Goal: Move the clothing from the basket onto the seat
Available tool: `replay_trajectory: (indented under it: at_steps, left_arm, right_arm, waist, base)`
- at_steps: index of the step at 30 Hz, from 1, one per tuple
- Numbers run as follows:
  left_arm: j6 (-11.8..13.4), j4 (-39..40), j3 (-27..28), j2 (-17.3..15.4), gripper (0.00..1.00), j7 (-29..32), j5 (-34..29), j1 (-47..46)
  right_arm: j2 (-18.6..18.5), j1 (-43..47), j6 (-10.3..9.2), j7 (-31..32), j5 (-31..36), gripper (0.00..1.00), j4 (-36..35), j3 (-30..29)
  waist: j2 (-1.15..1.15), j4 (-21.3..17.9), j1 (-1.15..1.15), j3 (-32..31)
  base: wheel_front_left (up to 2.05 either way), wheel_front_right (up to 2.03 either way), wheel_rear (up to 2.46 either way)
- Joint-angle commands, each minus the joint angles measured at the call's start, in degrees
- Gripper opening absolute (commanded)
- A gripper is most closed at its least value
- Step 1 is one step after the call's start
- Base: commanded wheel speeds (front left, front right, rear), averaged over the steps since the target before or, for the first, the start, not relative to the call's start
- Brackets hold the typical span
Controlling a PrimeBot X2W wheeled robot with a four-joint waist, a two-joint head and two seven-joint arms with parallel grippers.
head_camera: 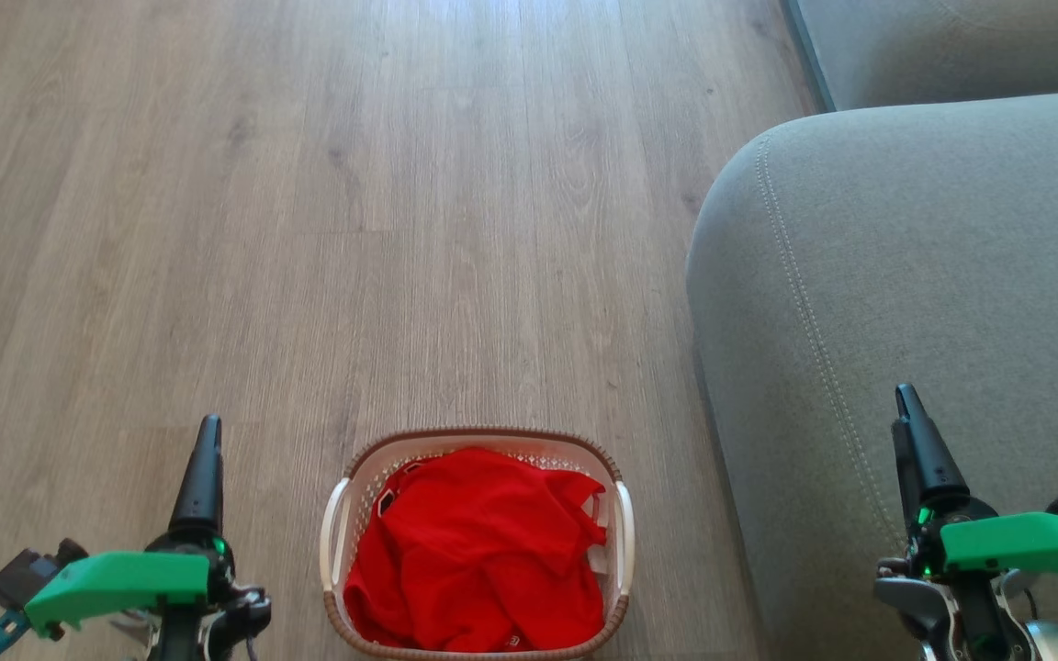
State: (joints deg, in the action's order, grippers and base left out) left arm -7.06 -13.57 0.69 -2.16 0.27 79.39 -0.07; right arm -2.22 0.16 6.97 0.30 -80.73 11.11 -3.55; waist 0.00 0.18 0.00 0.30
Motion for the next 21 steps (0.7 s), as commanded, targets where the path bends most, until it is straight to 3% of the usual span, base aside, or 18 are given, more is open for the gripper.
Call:
replay_trajectory:
  at_steps: [1, 21]
  left_arm:
    - [-0.1, 2.3, 0.5, -1.1, 1.0, -0.6, -1.0, -3.2]
    - [0.2, 5.0, -1.8, -2.2, 1.0, -4.1, -26.0, -2.9]
  right_arm:
    - [-0.8, -2.1, 0.17, -0.5, 0.9, 1.0, -2.5, 0.5]
    - [-2.4, -1.5, 0.25, -4.1, 21.3, 1.0, -5.6, 3.8]
  waist:
    - [0.0, 0.0, 0.0, 0.0]
    - [0.0, 0.2, 0.0, 0.0]
  base:
    - [0.0, 0.0, 0.0]
    - [0.0, 0.0, 0.0]
